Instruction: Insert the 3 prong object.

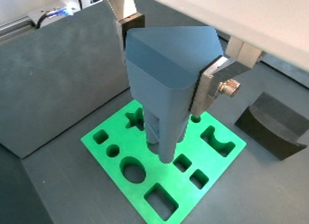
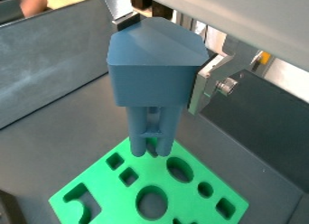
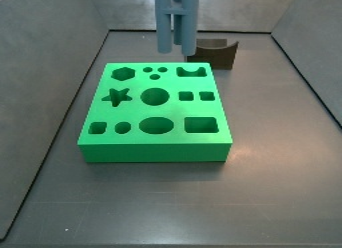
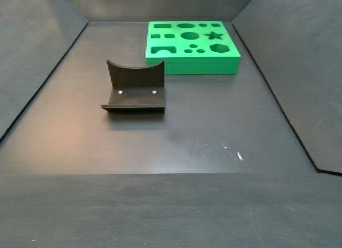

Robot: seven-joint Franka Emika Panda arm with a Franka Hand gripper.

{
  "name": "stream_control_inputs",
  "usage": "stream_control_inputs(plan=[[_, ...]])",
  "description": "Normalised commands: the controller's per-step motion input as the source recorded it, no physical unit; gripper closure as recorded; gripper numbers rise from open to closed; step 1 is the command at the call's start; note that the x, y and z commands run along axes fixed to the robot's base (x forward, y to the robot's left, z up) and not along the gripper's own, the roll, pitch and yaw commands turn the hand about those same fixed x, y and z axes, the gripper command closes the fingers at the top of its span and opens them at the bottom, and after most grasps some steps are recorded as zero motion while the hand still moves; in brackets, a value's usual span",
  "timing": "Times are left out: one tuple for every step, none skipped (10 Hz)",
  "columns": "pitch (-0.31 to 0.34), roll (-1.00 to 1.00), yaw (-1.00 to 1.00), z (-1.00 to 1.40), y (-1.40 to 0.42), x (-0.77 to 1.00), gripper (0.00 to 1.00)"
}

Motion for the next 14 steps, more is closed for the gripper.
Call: stream_control_inputs(plan=[[0.054, 0.13, -0.05, -0.45, 0.92, -0.08, 1.00], [0.000, 0.04, -0.13, -0.33, 0.89, -0.05, 1.00], [0.000, -0.03, 0.00, 0.00, 1.00, 0.05, 1.00], [0.000, -0.14, 0.00, 0.00, 0.98, 0.10, 1.00], [0.000, -0.16, 0.00, 0.00, 0.97, 0.09, 1.00], [0.006, -0.07, -0.21, 0.00, 0.75, 0.00, 1.00], [0.000, 0.00, -1.00, -0.04, 0.00, 0.00, 1.00], [0.000, 0.00, -1.00, -0.18, 0.00, 0.00, 1.00], [0.000, 0.00, -1.00, -0.26, 0.00, 0.00, 1.00], [-0.009, 0.00, -1.00, -0.32, 0.00, 0.00, 1.00], [0.000, 0.00, -1.00, -0.57, 0.03, -0.14, 1.00], [0.034, -0.07, -0.84, -0.71, 0.23, -0.31, 1.00], [0.000, -0.08, -0.82, -0.85, 0.21, -0.38, 1.00], [-0.074, -0.04, -0.92, -0.84, 0.01, -0.31, 1.00]])
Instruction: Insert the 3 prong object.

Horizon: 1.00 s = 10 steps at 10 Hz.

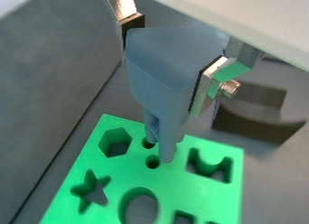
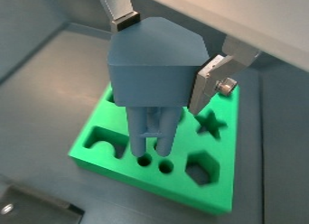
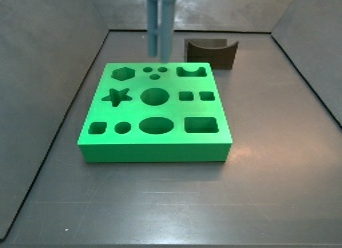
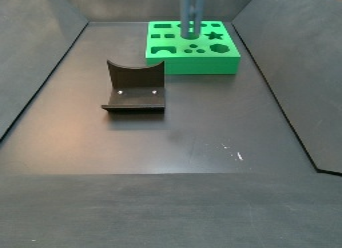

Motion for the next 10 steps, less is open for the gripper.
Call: stream_control_inputs(plan=[[-0.051, 0.00, -1.00, -0.59, 0.00, -0.13, 1.00], [-0.063, -0.02, -1.00, -0.42, 0.00, 0.00, 1.00], [0.000, 0.00, -0.88, -0.14, 0.05, -0.14, 1.00], [0.000, -0.03, -0.62, 0.00, 0.29, -0.19, 1.00], [0.000, -0.07, -0.47, 0.00, 0.43, -0.15, 1.00], [-0.031, -0.05, -0.40, -0.02, 0.31, -0.36, 1.00], [-0.160, -0.22, -0.11, -0.43, 0.00, -0.23, 1.00], [-0.079, -0.25, 0.00, -0.56, -0.08, 0.07, 1.00], [0.000, -0.24, -0.01, -0.45, -0.21, 0.22, 1.00], [0.063, -0.09, 0.00, -0.40, -0.15, 0.40, 1.00]])
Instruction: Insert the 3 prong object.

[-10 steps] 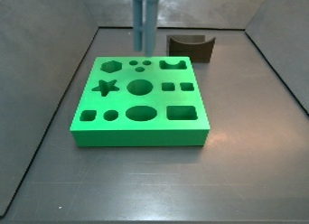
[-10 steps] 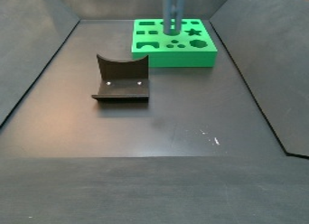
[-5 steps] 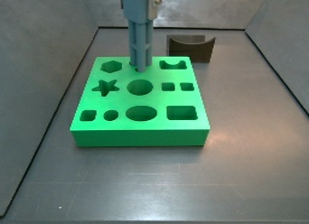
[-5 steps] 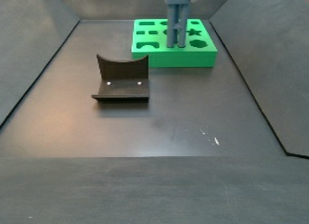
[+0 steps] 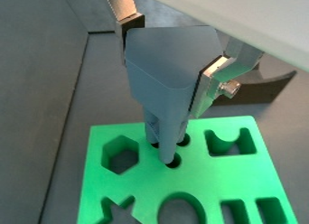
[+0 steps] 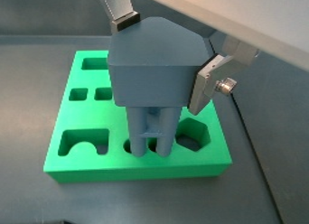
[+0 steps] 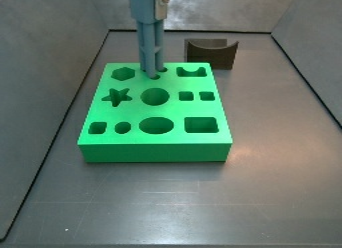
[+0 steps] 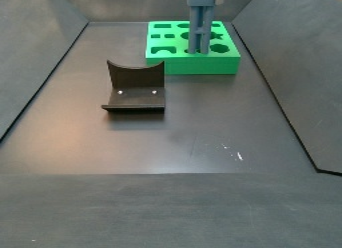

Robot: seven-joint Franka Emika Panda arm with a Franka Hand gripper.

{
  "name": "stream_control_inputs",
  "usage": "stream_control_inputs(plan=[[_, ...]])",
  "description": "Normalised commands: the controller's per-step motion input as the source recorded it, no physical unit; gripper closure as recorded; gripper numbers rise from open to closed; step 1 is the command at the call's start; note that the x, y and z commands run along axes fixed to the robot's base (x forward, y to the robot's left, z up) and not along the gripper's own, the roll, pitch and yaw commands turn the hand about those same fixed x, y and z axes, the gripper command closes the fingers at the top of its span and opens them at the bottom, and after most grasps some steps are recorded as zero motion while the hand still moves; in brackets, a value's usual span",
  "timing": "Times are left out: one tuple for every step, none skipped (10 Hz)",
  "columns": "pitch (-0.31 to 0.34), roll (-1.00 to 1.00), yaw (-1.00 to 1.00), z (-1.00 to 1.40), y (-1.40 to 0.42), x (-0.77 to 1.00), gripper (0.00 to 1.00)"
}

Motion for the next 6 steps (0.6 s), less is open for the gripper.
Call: stream_control_inputs(plan=[[0.016, 0.00, 0.09, -0.54, -0.08, 0.29, 1.00], [0.000, -0.03, 0.05, -0.55, -0.09, 0.25, 1.00], [0.020, 0.00, 0.03, -0.62, 0.00, 0.32, 1.00], [0.000, 0.05, 0.04, -0.58, -0.07, 0.15, 1.00], [-0.013, -0.03, 0.00, -0.38, -0.05, 0.07, 1.00], [0.023, 0.05, 0.00, 0.00, -0.07, 0.04, 1.00]])
